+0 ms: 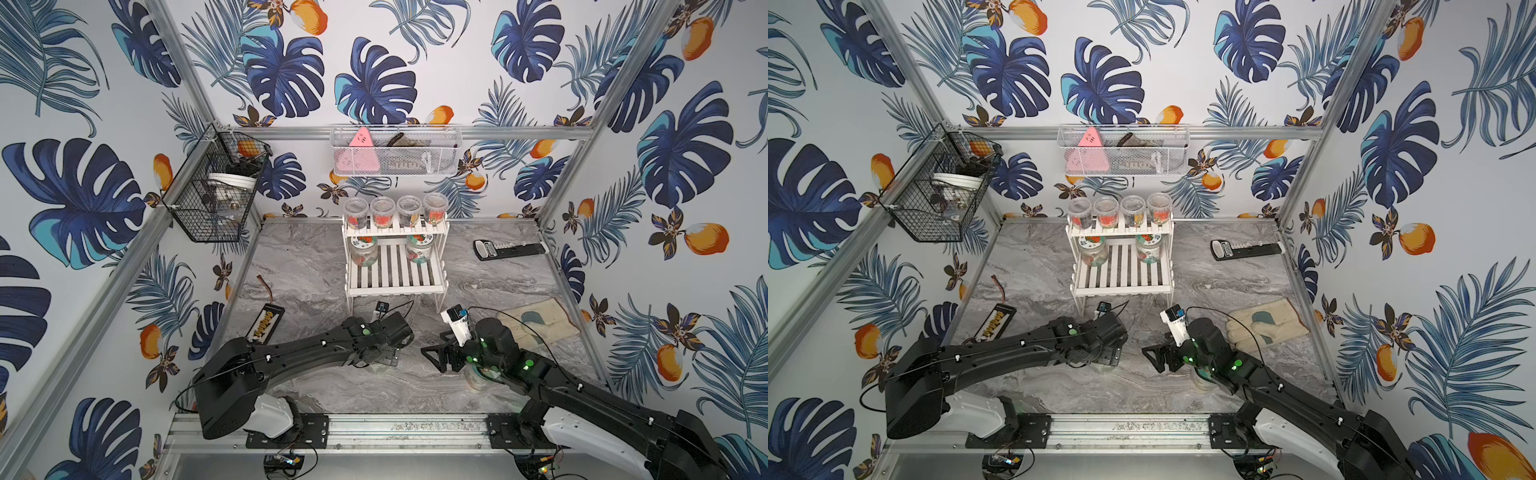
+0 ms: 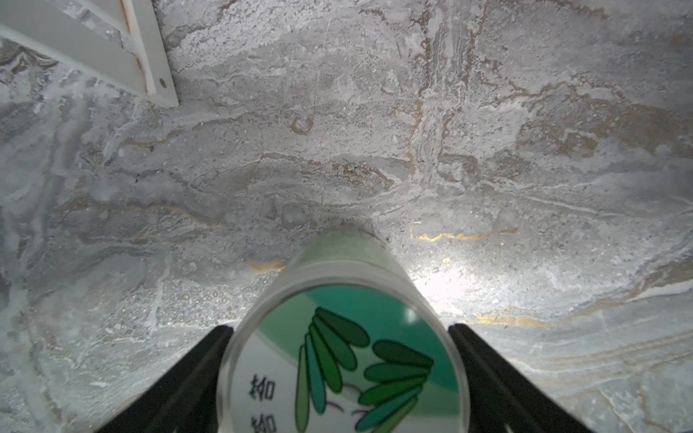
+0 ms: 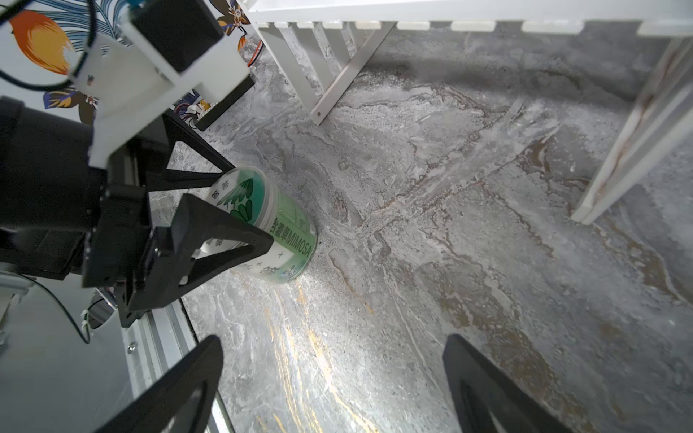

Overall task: Place the seed container on the shelf
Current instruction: Pick up the seed jar at the center of the board.

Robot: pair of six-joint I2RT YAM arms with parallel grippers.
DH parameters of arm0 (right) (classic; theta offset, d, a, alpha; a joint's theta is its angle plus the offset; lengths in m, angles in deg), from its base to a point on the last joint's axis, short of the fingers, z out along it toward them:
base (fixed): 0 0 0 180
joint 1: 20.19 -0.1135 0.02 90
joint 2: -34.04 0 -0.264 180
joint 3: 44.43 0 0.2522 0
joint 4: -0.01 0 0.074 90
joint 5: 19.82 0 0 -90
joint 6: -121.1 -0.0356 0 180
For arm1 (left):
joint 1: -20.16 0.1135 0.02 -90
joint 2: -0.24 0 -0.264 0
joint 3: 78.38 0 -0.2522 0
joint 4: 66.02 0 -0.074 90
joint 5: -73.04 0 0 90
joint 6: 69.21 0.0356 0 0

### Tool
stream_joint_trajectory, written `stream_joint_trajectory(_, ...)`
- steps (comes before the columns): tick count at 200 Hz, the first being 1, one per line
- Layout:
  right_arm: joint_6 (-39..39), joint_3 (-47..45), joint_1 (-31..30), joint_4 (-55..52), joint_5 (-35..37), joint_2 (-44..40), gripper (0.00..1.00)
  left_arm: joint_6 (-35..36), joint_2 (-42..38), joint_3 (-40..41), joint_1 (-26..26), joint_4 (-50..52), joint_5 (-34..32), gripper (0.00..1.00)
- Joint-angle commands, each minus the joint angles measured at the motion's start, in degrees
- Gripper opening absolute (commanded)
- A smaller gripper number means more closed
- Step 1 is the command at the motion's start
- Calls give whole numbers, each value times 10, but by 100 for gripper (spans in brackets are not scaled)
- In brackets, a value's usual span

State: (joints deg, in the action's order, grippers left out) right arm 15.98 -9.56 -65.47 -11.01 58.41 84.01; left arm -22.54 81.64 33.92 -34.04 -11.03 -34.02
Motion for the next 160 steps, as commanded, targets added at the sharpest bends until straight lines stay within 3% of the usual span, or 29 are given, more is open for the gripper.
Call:
stream_joint_trajectory(1, 35, -13, -15, 61, 24, -7, 95, 4, -14, -20, 1, 27, 0, 87)
stream_joint_trajectory(29, 78, -27, -57, 110, 50, -3, 95, -10, -39, -68, 5, 87, -6, 86)
stream_joint_trajectory(53, 136, -33, -106, 168, 96, 14, 95, -7, -60, -115, 22, 116, 41, 86)
stream_joint_trajectory(100, 241, -45, -184, 346, 160, 83, 95, 8, -65, -202, 23, 190, 35, 86)
stream_joint_trajectory(160, 285, -21, -210, 507, 165, 200, 99, 10, -59, -226, 23, 209, 40, 86)
